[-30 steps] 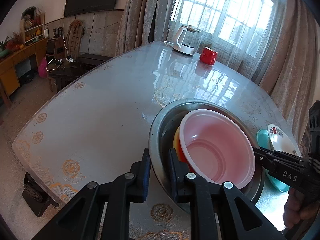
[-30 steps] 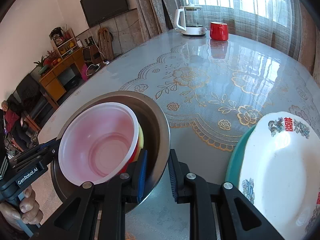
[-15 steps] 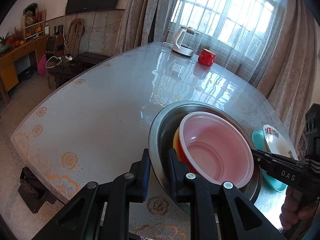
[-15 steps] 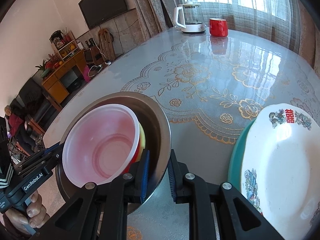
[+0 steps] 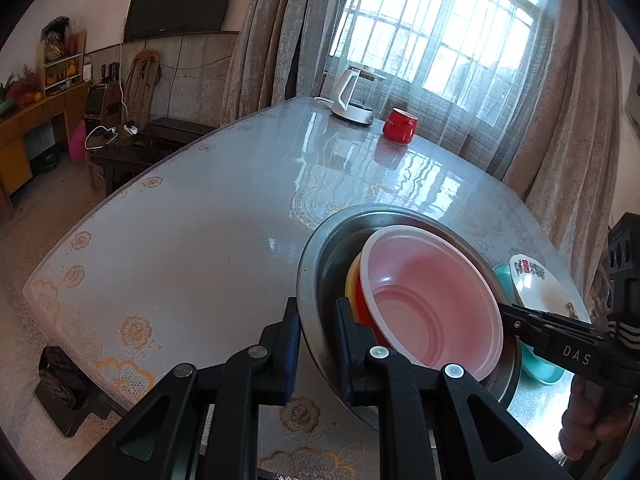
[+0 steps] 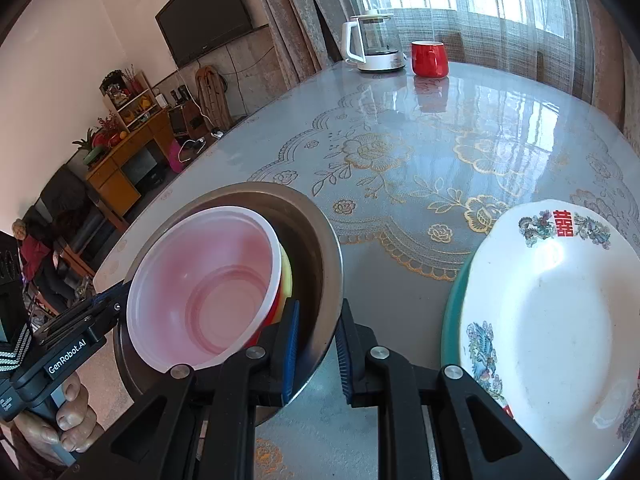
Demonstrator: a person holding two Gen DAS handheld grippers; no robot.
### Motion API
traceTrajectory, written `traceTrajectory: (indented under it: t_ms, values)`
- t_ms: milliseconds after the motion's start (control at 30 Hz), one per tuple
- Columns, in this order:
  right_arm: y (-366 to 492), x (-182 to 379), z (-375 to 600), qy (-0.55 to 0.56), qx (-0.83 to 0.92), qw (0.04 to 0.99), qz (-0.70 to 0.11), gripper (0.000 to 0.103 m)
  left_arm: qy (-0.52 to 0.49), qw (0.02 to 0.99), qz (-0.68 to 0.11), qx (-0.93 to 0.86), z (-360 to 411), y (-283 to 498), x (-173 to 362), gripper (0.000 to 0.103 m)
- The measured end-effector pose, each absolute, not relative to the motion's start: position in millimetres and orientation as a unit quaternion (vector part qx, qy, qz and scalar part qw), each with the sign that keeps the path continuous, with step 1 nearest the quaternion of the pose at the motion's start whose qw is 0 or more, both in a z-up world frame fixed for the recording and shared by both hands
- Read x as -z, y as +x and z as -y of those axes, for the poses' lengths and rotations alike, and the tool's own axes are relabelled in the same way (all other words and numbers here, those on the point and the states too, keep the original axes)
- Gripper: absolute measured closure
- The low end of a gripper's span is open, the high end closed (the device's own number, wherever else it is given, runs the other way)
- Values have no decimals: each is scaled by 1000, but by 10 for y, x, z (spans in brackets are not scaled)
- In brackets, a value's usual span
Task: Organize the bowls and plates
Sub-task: 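Lift the steel bowl with both tools and carry it over the plate stack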
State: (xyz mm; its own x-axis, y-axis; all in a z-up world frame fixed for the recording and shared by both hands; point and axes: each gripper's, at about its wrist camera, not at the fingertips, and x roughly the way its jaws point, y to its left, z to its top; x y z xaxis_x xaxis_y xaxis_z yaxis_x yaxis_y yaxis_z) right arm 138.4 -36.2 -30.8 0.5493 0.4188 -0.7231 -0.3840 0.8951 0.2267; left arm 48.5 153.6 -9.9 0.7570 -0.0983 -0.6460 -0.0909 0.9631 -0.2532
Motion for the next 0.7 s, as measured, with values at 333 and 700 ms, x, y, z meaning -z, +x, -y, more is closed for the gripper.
traceTrajectory:
  t_ms: [333, 700]
  values:
    - [1187, -39, 717, 54, -218, 899, -375, 85, -119, 941, -315, 41, -1246, 468, -335, 88]
    - [949, -392, 1593, 83, -138, 930, -329, 85, -79, 936, -314, 135, -377, 821, -594, 88]
